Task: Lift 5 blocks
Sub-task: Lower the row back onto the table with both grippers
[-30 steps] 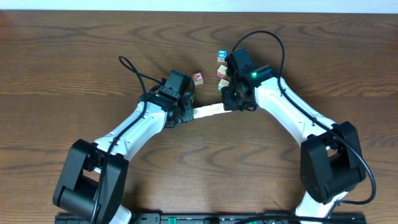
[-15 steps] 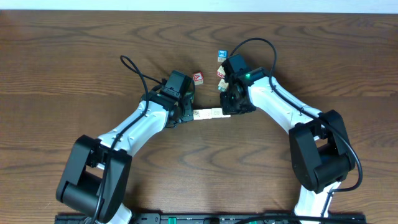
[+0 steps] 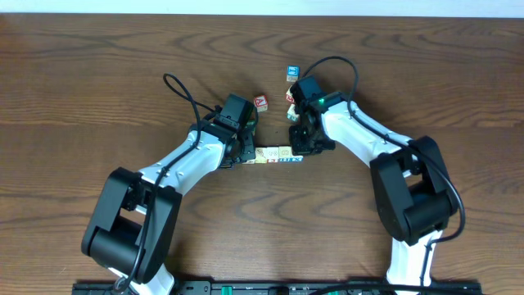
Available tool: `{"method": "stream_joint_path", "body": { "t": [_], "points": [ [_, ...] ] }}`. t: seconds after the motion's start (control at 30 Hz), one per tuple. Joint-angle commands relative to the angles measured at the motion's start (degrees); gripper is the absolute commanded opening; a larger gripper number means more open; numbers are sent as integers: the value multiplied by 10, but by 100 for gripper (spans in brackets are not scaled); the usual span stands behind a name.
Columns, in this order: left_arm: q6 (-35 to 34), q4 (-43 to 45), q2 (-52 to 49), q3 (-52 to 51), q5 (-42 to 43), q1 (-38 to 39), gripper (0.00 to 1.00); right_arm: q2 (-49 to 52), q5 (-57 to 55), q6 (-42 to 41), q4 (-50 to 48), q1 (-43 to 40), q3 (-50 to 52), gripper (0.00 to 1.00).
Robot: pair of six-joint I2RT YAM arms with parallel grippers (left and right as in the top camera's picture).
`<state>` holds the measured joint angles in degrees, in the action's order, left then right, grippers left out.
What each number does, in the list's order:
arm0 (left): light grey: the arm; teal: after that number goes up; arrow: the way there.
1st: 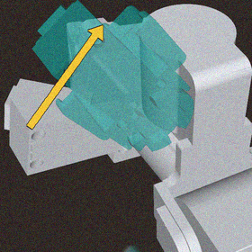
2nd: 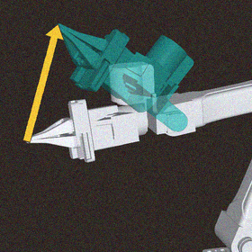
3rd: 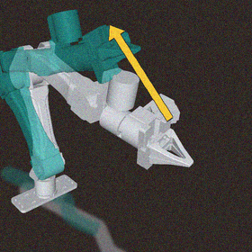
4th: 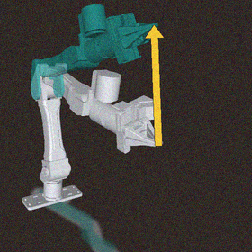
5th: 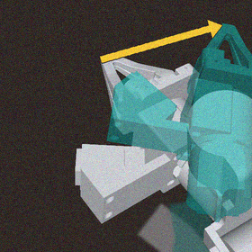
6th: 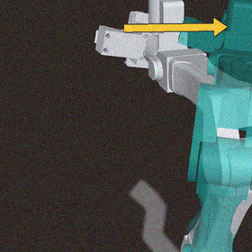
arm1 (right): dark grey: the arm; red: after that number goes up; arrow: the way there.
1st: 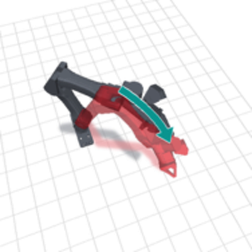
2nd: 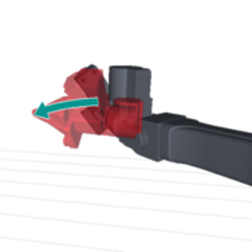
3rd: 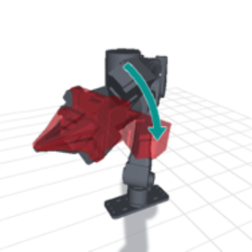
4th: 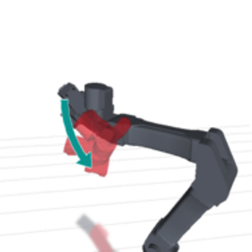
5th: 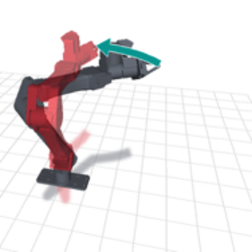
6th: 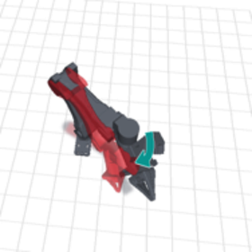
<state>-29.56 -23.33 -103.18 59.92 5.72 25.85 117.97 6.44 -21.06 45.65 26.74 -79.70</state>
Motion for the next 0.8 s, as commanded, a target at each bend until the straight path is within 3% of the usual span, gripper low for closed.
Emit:
{"method": "stream_joint_path", "body": {
  "t": [0.0,0.1,0.47,0.77],
  "points": [
    [-7,44,-7,40,143,42,7,12,263,-1,-16,75,-7,1],
    [-5,42,-10,40,128,42,7,13,230,-1,-12,76,-7,1],
    [-5,-3,-13,40,-45,45,7,13,122,4,10,78,-7,1],
    [10,-5,-13,40,-54,45,8,13,70,3,20,73,-7,1]
  ]
}}
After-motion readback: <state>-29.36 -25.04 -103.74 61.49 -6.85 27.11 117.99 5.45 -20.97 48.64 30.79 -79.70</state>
